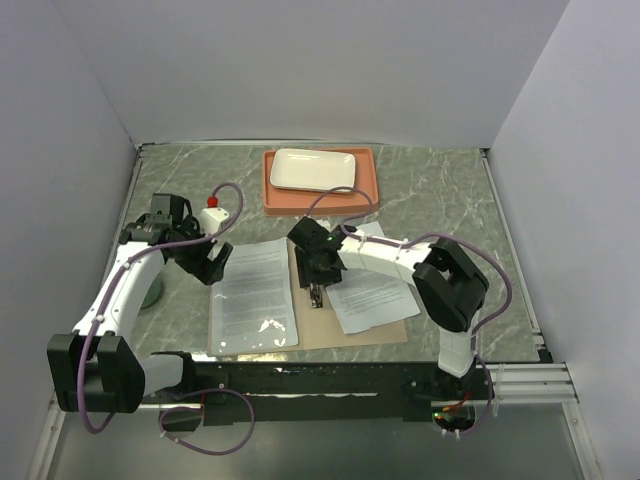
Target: Put the files into the folder
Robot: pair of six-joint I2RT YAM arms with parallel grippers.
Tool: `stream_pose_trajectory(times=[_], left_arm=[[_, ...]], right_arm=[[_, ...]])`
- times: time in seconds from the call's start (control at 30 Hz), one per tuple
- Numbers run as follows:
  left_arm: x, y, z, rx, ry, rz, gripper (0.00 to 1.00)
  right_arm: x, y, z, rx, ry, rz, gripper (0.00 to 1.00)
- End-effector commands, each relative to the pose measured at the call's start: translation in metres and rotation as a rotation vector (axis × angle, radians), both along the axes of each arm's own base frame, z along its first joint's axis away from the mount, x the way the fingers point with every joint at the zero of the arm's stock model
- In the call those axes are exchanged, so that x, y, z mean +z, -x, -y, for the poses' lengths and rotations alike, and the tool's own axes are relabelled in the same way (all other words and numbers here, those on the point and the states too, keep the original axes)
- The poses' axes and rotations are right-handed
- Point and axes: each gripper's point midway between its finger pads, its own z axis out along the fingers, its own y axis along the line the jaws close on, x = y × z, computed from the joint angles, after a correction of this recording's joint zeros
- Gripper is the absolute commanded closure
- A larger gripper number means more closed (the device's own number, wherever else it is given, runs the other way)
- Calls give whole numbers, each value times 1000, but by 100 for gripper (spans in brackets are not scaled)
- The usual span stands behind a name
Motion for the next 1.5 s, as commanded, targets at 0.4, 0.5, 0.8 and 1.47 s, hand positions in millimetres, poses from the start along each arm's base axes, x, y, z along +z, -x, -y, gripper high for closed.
stream_pose_trajectory(times=[0.4, 0.5, 0.8, 1.47], left_arm=[[0, 2, 6, -31, 18, 23, 4], [-1, 4, 5, -34, 15, 18, 4], [4, 4, 9, -43, 15, 30, 4], [44, 9, 48, -59, 90, 53, 4]], right_arm=[[-31, 14, -4, -44, -18, -89, 45], [-37, 17, -3, -73, -15, -106, 53], [-42, 16, 13, -217, 37, -106, 76], [37, -24, -3, -133, -163, 81, 44]])
